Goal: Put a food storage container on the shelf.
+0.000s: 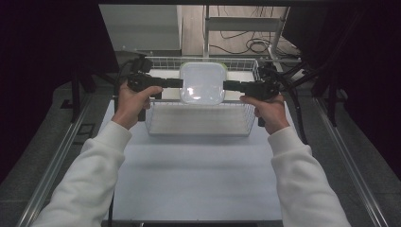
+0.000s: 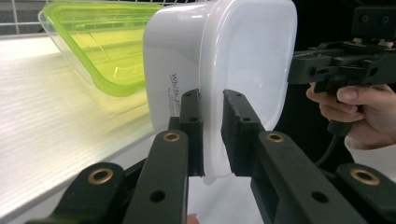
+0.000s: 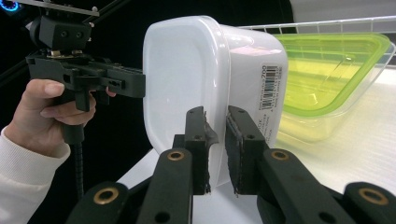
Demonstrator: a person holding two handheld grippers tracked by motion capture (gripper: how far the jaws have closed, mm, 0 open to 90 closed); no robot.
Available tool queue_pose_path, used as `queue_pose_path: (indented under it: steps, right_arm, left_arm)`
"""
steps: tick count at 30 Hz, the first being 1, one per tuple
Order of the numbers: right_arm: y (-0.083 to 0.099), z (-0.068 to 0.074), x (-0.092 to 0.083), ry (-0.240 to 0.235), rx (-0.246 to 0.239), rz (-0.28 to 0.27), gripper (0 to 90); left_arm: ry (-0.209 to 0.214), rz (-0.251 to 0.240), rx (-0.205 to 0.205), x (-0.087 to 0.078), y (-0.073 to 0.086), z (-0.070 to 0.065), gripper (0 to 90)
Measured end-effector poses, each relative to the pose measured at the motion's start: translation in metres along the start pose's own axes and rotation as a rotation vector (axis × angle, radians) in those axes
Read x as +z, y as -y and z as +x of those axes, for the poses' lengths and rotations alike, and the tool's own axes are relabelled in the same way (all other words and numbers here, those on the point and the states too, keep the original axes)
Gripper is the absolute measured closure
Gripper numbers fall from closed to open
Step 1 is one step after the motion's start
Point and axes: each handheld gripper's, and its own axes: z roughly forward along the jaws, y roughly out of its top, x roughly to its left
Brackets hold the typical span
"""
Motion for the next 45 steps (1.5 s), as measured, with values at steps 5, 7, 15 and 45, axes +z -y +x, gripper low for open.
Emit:
queue_pose_path:
  steps: [5, 7, 15, 45]
  right_arm:
    - [-0.006, 0.0, 0.001, 0.002, -0.001, -0.002, 78.7]
    - [-0.009, -0.001, 0.001, 0.005, -0.002, -0.002, 78.7]
    - [-0.018, -0.004, 0.002, 0.004, 0.006, -0.013, 78.9]
    - [-0.061, -0.022, 0.019, 0.047, 0.054, 0.011, 78.5]
  left_arm:
    - [-0.004, -0.003, 0.005, 0.0, -0.006, 0.001, 78.7]
    - [-0.004, -0.006, 0.002, 0.001, -0.009, 0.002, 78.6]
    - [-0.007, -0.01, 0.004, 0.001, -0.02, 0.004, 78.6]
    - [-0.006, -0.014, -0.061, 0.015, -0.059, 0.03, 78.3]
